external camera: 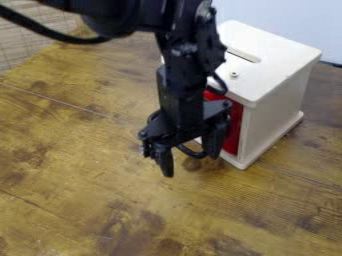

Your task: Open the drawer

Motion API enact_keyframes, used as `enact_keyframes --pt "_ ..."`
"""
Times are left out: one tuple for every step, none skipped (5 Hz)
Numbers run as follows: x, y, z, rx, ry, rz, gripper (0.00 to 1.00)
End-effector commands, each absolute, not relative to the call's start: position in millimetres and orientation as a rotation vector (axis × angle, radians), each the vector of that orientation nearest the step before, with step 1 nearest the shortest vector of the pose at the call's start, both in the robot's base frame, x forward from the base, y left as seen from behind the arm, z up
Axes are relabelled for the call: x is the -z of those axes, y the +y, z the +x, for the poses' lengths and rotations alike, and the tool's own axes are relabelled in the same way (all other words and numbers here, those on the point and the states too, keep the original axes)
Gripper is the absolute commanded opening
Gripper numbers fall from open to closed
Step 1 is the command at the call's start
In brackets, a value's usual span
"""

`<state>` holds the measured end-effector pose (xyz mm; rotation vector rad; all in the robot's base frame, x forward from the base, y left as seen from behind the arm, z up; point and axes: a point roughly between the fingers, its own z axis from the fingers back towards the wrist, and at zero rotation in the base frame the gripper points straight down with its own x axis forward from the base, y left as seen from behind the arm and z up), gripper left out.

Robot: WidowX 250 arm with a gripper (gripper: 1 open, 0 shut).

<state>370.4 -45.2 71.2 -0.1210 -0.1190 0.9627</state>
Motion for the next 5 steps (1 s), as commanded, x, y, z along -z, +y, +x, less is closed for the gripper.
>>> enact_keyframes --pt "-85.5 -38.0 375.5 -0.979 -0.16 -0.16 1.0" --pt "-82.9 -40.2 374.5 -1.016 -0.154 -0.17 1.0" --pt "-76.9 -48.6 373.6 -1.101 -0.158 -0.171 1.0" --pt "-70.9 -57.2 375.2 -1.176 -0.162 -0.169 1.0" --pt "-61.3 -52.4 375.8 -1.232 -0.166 -0.164 1.0"
